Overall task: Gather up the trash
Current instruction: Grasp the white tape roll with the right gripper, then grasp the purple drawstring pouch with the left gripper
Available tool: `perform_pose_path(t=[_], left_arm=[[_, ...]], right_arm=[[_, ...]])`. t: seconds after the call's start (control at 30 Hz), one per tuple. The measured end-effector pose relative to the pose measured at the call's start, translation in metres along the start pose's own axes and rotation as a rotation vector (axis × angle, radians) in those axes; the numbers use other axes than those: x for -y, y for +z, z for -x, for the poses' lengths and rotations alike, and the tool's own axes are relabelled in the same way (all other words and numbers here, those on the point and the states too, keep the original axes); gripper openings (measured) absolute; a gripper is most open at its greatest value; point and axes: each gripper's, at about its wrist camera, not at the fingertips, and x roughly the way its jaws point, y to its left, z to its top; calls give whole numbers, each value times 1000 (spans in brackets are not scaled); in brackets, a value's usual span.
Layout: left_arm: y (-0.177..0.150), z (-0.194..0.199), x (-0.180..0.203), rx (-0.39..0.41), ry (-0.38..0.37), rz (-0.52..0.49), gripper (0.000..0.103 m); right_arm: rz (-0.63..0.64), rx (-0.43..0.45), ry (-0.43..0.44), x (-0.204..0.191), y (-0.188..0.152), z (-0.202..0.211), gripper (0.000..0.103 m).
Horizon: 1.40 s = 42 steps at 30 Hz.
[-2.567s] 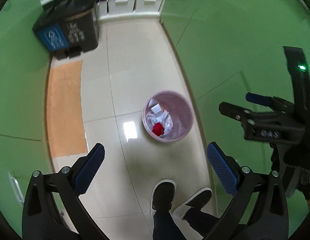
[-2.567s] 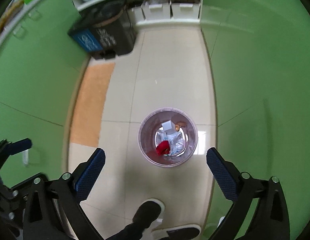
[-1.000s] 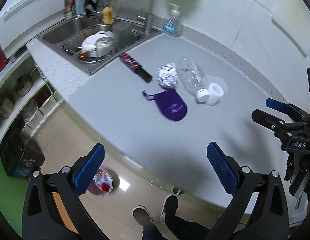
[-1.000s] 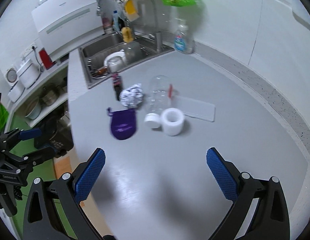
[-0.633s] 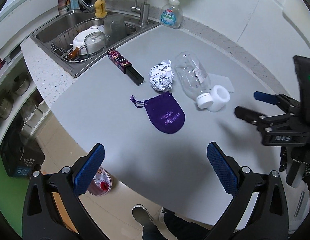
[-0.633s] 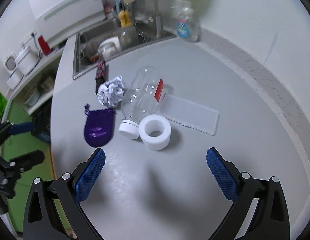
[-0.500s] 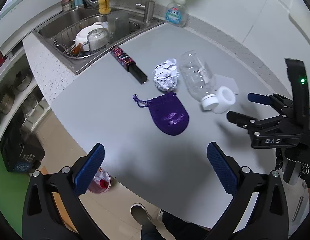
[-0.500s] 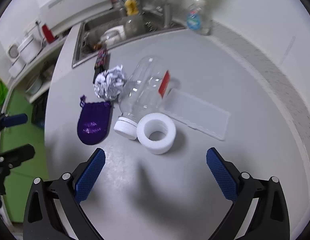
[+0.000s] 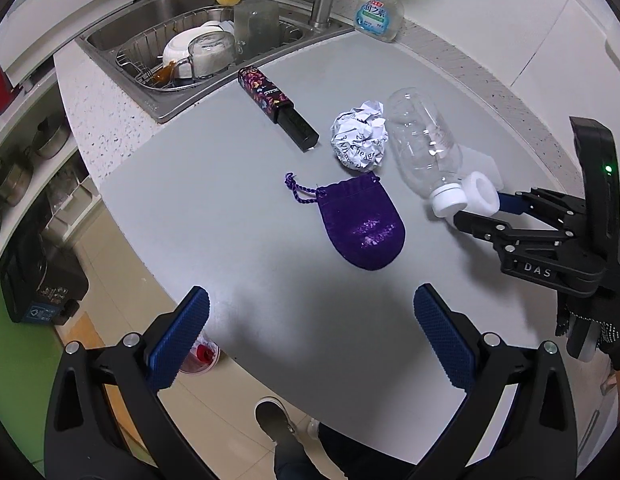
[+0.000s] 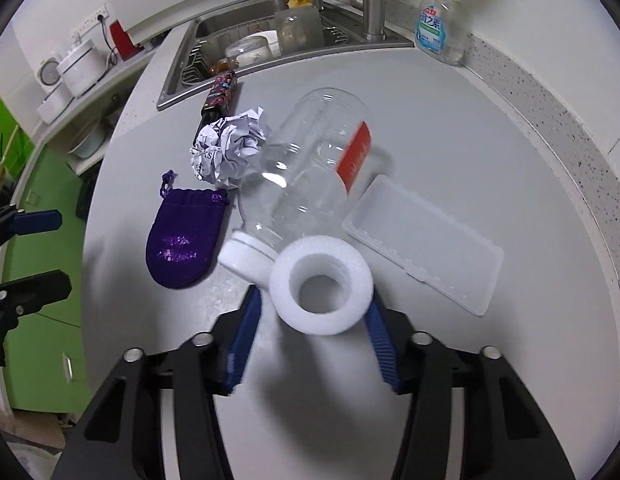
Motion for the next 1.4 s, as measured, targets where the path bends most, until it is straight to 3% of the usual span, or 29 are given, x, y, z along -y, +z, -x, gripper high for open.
perform_pose_path(t=[0.4, 0.6, 0.93, 1.1, 1.23, 1.4], left_arm=[[14, -15, 16, -3, -33, -46, 100], [29, -42, 30, -20, -37, -94, 100], [43, -76, 42, -28, 31, -151, 100], [41, -75, 45, -1, 91, -157, 63], [43, -69, 39, 18, 112, -146, 9], [43, -65, 37, 18, 86, -135, 4]], right_arm=[[-85, 52, -21, 10, -10, 29, 41], [-120, 70, -18, 15, -22, 47, 41], [-162, 94, -21, 31, -32, 65, 41], [-165, 103, -14, 34, -33, 68, 41], [-158, 106, -8, 32, -32, 67, 41], [-147, 108, -2, 29, -30, 68, 41]])
